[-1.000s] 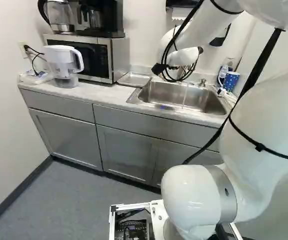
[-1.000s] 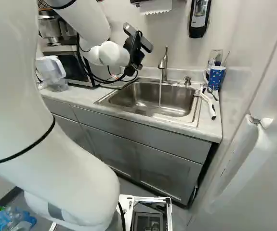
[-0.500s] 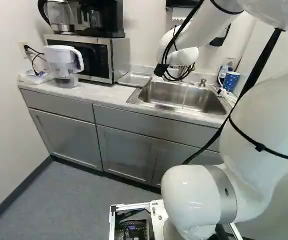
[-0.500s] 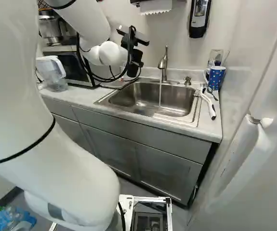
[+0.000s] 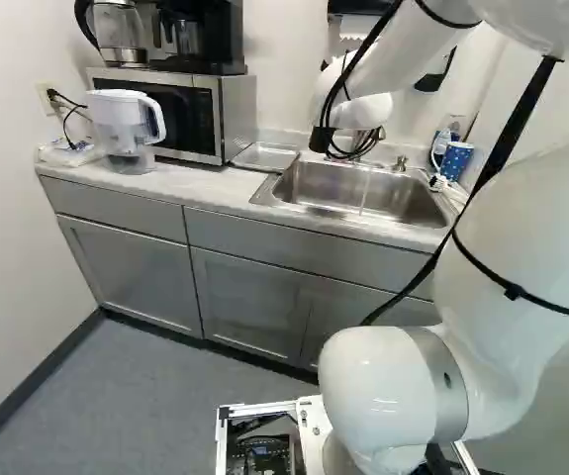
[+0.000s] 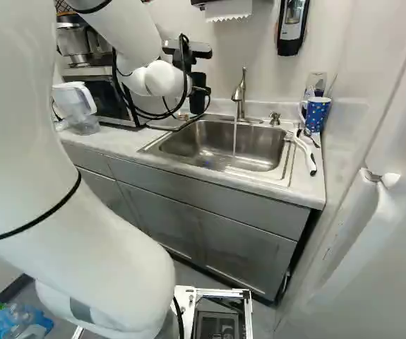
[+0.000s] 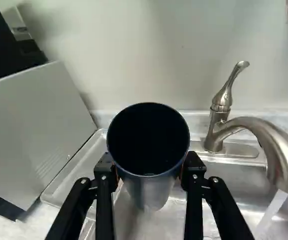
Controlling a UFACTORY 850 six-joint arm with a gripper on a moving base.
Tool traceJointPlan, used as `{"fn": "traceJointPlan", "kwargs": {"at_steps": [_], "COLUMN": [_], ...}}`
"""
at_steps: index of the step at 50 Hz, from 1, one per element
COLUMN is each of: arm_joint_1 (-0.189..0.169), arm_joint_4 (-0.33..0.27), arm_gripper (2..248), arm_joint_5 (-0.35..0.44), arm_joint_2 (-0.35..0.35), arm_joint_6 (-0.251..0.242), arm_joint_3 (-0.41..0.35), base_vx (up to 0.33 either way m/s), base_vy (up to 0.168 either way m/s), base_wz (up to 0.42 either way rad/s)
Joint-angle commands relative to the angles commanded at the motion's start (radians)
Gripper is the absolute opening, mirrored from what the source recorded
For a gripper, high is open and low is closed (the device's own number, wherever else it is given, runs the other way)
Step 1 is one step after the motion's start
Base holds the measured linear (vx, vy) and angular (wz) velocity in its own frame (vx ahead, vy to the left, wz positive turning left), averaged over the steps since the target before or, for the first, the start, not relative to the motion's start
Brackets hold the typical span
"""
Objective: Rinse the cup and place it in the tray
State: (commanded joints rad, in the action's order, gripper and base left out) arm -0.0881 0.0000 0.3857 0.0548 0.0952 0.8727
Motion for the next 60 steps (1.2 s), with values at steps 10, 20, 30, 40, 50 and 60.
{"fn": "traceJointPlan", "kwargs": {"at_steps": [10, 20, 30, 40, 50, 60], "arm_joint_1": [0.000, 0.000, 0.006, 0.030, 0.056, 0.081], "arm_joint_4": [0.000, 0.000, 0.000, 0.000, 0.000, 0.000], "arm_gripper": [126, 126, 126, 126, 126, 126], "arm_joint_5": [0.000, 0.000, 0.000, 0.000, 0.000, 0.000], "arm_joint_2": [0.000, 0.000, -0.008, -0.041, -0.077, -0.115], "arm_joint_6": [-0.084, -0.084, -0.084, -0.084, -0.084, -0.084], "arm_joint_3": [0.000, 0.000, 0.008, 0.040, 0.077, 0.115], "base_vx": [0.000, 0.000, 0.000, 0.000, 0.000, 0.000], "base_vy": [0.000, 0.000, 0.000, 0.000, 0.000, 0.000], "base_wz": [0.000, 0.000, 0.000, 0.000, 0.000, 0.000]}}
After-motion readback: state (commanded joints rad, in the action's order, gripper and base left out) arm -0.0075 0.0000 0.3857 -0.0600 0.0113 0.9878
